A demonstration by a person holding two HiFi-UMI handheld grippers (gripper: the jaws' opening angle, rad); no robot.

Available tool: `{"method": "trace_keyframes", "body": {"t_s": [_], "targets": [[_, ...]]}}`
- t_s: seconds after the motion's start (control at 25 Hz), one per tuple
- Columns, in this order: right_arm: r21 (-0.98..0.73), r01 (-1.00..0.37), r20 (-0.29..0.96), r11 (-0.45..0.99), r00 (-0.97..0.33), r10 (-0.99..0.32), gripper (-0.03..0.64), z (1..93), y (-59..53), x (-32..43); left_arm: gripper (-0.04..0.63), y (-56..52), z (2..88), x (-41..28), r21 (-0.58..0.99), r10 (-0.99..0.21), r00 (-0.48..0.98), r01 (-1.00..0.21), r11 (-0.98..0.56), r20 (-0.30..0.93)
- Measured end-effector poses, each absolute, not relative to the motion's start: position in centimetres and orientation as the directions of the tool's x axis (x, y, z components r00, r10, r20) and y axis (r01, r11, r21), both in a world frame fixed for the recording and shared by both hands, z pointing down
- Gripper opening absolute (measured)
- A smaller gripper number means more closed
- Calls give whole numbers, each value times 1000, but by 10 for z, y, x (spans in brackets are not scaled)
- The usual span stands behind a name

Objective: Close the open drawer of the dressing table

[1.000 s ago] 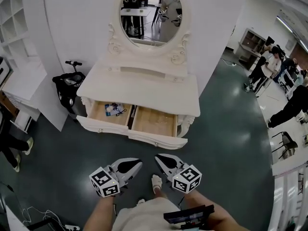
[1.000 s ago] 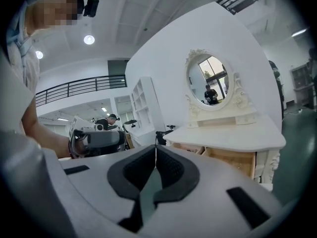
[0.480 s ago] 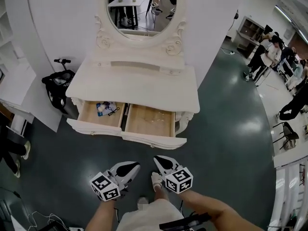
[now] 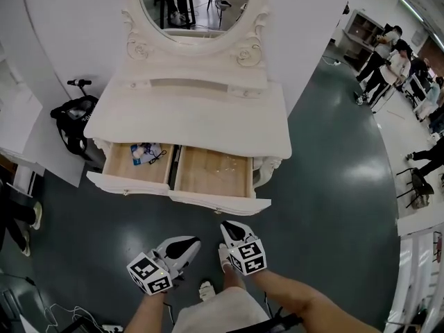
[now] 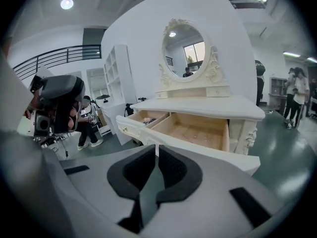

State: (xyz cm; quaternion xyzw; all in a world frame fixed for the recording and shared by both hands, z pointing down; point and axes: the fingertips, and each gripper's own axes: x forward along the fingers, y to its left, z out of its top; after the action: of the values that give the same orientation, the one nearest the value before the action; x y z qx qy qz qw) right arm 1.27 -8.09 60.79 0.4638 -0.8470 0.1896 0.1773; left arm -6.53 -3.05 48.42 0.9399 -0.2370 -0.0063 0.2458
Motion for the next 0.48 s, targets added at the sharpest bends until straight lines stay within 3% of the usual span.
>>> {"method": "trace_keyframes", "body": {"t_s": [0.48], "targets": [[-197, -856, 529, 479, -504, -683, 18, 646, -98, 7, 11, -64, 545, -60, 466, -463, 861, -505, -726, 211]]}}
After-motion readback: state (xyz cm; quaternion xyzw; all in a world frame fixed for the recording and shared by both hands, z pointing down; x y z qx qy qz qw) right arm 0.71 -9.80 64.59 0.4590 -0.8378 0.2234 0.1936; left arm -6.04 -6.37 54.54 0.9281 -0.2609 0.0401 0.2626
